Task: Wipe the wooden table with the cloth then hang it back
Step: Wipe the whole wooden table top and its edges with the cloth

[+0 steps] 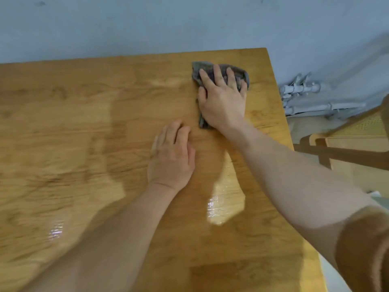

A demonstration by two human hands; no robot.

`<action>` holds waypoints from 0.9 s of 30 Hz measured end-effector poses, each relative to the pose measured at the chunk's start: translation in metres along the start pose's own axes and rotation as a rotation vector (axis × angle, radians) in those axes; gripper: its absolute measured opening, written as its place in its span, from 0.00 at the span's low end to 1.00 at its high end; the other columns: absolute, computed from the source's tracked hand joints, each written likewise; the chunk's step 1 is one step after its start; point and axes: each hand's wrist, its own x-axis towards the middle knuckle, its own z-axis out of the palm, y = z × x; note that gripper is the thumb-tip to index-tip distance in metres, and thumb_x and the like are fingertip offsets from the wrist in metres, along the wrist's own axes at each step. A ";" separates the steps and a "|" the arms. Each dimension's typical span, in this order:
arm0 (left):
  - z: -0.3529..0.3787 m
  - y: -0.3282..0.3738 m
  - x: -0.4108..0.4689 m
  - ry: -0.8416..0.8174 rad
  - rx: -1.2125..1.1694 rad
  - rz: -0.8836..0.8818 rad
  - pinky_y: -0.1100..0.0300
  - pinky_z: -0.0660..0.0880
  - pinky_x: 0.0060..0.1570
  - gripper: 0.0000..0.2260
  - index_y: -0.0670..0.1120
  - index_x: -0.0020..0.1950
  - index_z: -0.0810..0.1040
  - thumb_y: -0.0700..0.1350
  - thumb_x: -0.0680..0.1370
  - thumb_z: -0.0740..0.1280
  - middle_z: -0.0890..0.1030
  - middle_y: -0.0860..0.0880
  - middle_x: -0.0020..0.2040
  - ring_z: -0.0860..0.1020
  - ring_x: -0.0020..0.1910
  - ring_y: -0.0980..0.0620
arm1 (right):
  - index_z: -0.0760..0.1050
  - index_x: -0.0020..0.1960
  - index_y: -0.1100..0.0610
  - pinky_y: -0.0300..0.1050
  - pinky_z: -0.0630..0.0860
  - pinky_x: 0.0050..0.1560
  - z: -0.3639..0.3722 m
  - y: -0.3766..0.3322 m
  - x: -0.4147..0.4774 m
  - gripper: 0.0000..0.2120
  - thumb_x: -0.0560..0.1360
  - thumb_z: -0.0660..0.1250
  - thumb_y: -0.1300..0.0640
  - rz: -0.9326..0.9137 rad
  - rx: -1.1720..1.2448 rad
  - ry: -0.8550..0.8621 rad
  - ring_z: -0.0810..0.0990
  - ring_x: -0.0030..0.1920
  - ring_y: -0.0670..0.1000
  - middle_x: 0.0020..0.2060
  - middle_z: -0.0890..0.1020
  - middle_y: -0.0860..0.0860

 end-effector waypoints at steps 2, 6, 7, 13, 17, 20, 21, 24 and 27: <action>0.000 0.000 -0.003 -0.004 -0.009 -0.007 0.46 0.69 0.63 0.18 0.43 0.62 0.73 0.46 0.76 0.53 0.73 0.44 0.66 0.72 0.63 0.42 | 0.62 0.75 0.43 0.61 0.51 0.74 0.001 0.003 -0.019 0.23 0.81 0.49 0.44 -0.106 -0.007 0.025 0.56 0.77 0.56 0.77 0.62 0.48; 0.001 -0.001 -0.005 0.021 -0.039 -0.006 0.45 0.70 0.62 0.15 0.43 0.58 0.74 0.44 0.76 0.55 0.74 0.44 0.66 0.73 0.62 0.41 | 0.68 0.73 0.47 0.60 0.59 0.72 0.000 0.022 -0.137 0.22 0.80 0.55 0.47 -0.349 -0.011 -0.009 0.63 0.75 0.54 0.74 0.68 0.48; 0.000 -0.001 -0.005 0.022 -0.042 -0.006 0.46 0.70 0.62 0.14 0.43 0.57 0.73 0.44 0.76 0.55 0.74 0.44 0.66 0.73 0.62 0.42 | 0.68 0.73 0.47 0.59 0.59 0.72 -0.002 0.027 -0.159 0.22 0.80 0.55 0.48 -0.398 -0.002 -0.050 0.63 0.75 0.53 0.74 0.68 0.47; -0.001 0.001 0.000 0.016 -0.003 0.001 0.47 0.70 0.61 0.13 0.42 0.55 0.73 0.44 0.74 0.55 0.74 0.43 0.65 0.73 0.61 0.42 | 0.69 0.72 0.49 0.58 0.62 0.70 -0.007 0.036 -0.055 0.23 0.79 0.53 0.50 -0.424 0.006 -0.040 0.64 0.74 0.51 0.73 0.68 0.46; -0.003 0.002 -0.001 -0.018 0.024 0.000 0.44 0.72 0.59 0.14 0.45 0.56 0.71 0.47 0.75 0.53 0.73 0.44 0.65 0.72 0.62 0.43 | 0.62 0.76 0.47 0.57 0.54 0.74 -0.004 -0.017 0.043 0.25 0.80 0.49 0.47 -0.247 -0.025 -0.019 0.57 0.77 0.52 0.76 0.62 0.46; -0.002 0.001 0.003 -0.023 0.033 0.005 0.45 0.73 0.59 0.14 0.44 0.57 0.71 0.46 0.74 0.54 0.73 0.44 0.65 0.72 0.62 0.43 | 0.59 0.76 0.43 0.60 0.51 0.74 0.003 -0.052 0.072 0.25 0.80 0.47 0.44 -0.300 -0.045 -0.023 0.55 0.77 0.53 0.77 0.60 0.46; -0.001 0.001 0.002 -0.020 0.031 0.011 0.45 0.72 0.59 0.14 0.44 0.57 0.71 0.46 0.74 0.54 0.73 0.44 0.65 0.72 0.63 0.43 | 0.59 0.76 0.41 0.61 0.50 0.74 0.004 -0.058 0.072 0.24 0.80 0.47 0.43 -0.337 -0.048 -0.039 0.55 0.77 0.53 0.77 0.59 0.46; 0.000 0.002 -0.002 -0.028 0.049 0.031 0.43 0.71 0.60 0.15 0.44 0.58 0.70 0.47 0.74 0.55 0.73 0.43 0.65 0.71 0.64 0.41 | 0.61 0.75 0.39 0.60 0.51 0.74 0.002 -0.061 0.044 0.22 0.81 0.49 0.43 -0.560 -0.080 -0.092 0.55 0.77 0.52 0.77 0.59 0.45; -0.001 0.000 -0.001 -0.034 0.079 0.032 0.43 0.71 0.60 0.16 0.43 0.59 0.71 0.47 0.74 0.54 0.73 0.42 0.64 0.71 0.64 0.41 | 0.63 0.74 0.42 0.56 0.53 0.74 -0.004 -0.021 0.009 0.22 0.81 0.49 0.45 -0.631 -0.038 -0.120 0.57 0.77 0.50 0.76 0.62 0.44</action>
